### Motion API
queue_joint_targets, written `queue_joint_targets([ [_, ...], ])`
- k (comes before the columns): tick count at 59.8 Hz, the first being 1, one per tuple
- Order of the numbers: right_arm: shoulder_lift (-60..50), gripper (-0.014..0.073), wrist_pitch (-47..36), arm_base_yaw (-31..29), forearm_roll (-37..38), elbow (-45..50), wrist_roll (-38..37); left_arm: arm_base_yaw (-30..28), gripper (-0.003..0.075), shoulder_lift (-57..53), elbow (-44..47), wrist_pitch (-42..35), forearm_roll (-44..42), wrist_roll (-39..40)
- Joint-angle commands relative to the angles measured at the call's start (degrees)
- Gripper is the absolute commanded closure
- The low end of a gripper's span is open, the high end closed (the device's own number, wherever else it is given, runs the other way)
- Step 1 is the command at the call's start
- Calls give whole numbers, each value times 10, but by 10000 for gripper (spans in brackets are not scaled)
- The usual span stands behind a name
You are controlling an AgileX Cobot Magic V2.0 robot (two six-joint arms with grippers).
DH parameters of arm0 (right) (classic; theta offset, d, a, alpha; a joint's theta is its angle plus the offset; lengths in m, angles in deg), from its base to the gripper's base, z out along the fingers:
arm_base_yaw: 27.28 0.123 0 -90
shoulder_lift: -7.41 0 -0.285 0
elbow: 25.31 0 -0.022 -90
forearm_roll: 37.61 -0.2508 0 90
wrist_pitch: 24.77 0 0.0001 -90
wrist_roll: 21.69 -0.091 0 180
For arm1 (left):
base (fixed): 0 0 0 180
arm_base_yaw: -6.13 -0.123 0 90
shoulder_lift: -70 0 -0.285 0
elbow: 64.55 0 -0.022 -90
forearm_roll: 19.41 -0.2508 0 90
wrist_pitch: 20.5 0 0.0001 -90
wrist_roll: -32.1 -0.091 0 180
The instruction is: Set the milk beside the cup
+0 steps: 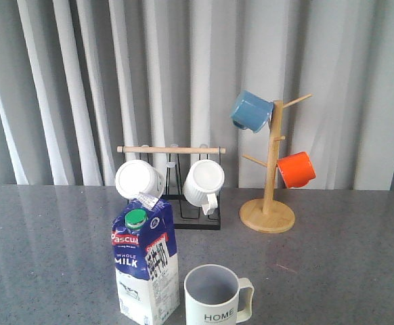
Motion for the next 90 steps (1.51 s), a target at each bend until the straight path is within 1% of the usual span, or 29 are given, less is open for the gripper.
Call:
queue_joint_targets([
  [1,4,598,-38,-2,8,-15,1,-1,726,-7,-12,-42,3,0],
  [22,4,598,-30,-3,18,-15,4,-1,726,-7,-12,-42,3,1],
  [28,0,598,-20,-32,38,-7,12,-1,726,-7,-12,-42,3,1],
  [35,-44,598,-71,-68,58,62,12,-1,726,-7,-12,-42,3,1],
  [45,-140,598,-208,-119,54,183,-4,-1,726,-7,-12,-42,3,1],
  [51,-182,598,-285,-158,52,222,-6,-1,726,-7,-12,-42,3,1],
  [59,-211,598,-362,-210,44,252,-7,-1,726,-7,-12,-42,3,0],
  [69,-240,598,-370,-257,41,252,-4,-1,726,-7,-12,-42,3,0],
  [74,-239,598,-372,-270,40,252,-4,-1,726,-7,-12,-42,3,0],
  [90,-239,598,-372,-253,40,252,-4,-1,726,-7,-12,-42,3,0],
])
